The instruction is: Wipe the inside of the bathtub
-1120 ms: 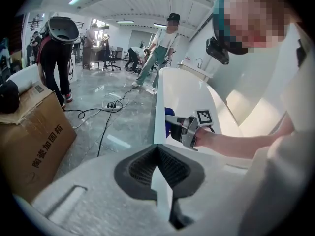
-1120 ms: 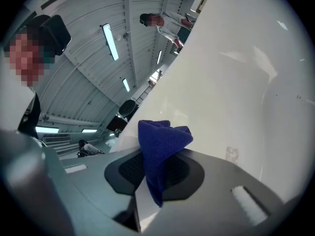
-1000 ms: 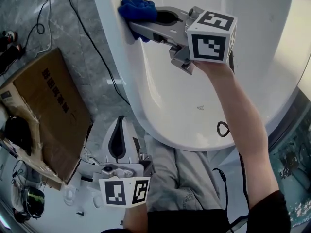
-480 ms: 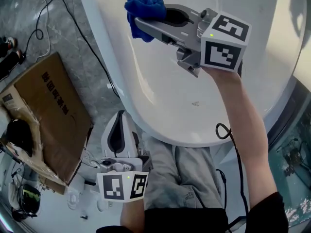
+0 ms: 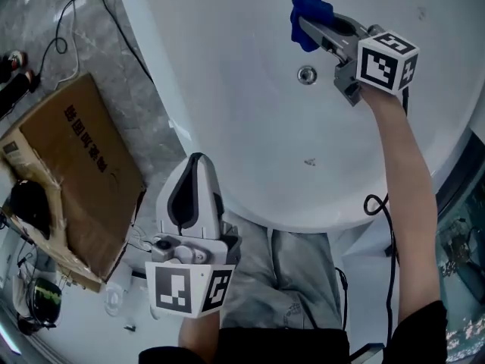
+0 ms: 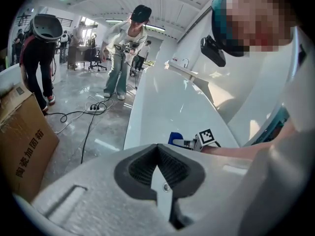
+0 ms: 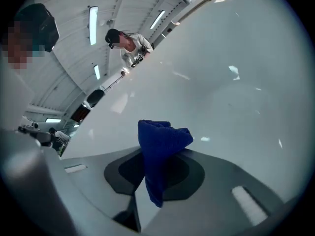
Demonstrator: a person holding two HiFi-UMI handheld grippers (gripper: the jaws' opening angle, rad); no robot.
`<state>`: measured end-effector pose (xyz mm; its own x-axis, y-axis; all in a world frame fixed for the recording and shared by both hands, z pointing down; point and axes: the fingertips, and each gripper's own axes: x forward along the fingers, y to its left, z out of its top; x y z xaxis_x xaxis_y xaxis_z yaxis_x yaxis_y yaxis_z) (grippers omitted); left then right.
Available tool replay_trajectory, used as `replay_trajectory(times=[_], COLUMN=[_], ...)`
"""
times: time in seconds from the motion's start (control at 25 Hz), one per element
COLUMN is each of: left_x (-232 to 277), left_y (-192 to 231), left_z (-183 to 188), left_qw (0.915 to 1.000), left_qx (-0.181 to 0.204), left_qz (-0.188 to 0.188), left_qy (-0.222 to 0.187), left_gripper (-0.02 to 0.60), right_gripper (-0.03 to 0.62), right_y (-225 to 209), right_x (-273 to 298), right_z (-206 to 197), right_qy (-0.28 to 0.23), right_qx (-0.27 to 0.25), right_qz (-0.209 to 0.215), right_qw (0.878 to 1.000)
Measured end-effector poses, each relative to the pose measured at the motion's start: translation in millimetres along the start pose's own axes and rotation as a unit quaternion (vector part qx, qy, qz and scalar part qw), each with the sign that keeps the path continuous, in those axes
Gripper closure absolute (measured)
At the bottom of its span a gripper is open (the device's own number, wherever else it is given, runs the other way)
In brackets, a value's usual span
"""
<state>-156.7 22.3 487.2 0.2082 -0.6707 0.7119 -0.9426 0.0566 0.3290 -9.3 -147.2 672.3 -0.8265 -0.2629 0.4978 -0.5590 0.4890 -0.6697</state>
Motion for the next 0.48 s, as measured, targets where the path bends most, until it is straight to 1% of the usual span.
replay_trajectory(times=[0.08, 0.24, 0.36, 0.48], left_x=[8.5, 22.3, 33.8, 47.8], left_y=[2.7, -9.3, -31.1, -45.3], left_z=[-4.3, 1.2, 1.0, 2.3], left_qw=[1.0000, 0.9998, 0.9994, 0.9988], left_qx=[-0.002, -0.001, -0.003, -0.002], left_qz=[-0.002, -0.010, -0.021, -0.036], left_qy=[0.005, 0.019, 0.028, 0.034], left_gripper=[0.580, 0.580, 0.580, 0.580], right_gripper=[0.522, 0.522, 0.522, 0.522], right_y=[-20.2, -49.1, -62.0, -64.3], right_x=[10.0, 25.4, 39.5, 58.4], right_z=[-23.0, -47.5, -67.8, -89.1], right_qy=[0.018, 0.047, 0.068, 0.084], right_qx=[0.014, 0.041, 0.058, 0.073], right_qz=[-0.016, -0.040, -0.044, -0.043], right_qw=[1.000, 0.997, 0.995, 0.993])
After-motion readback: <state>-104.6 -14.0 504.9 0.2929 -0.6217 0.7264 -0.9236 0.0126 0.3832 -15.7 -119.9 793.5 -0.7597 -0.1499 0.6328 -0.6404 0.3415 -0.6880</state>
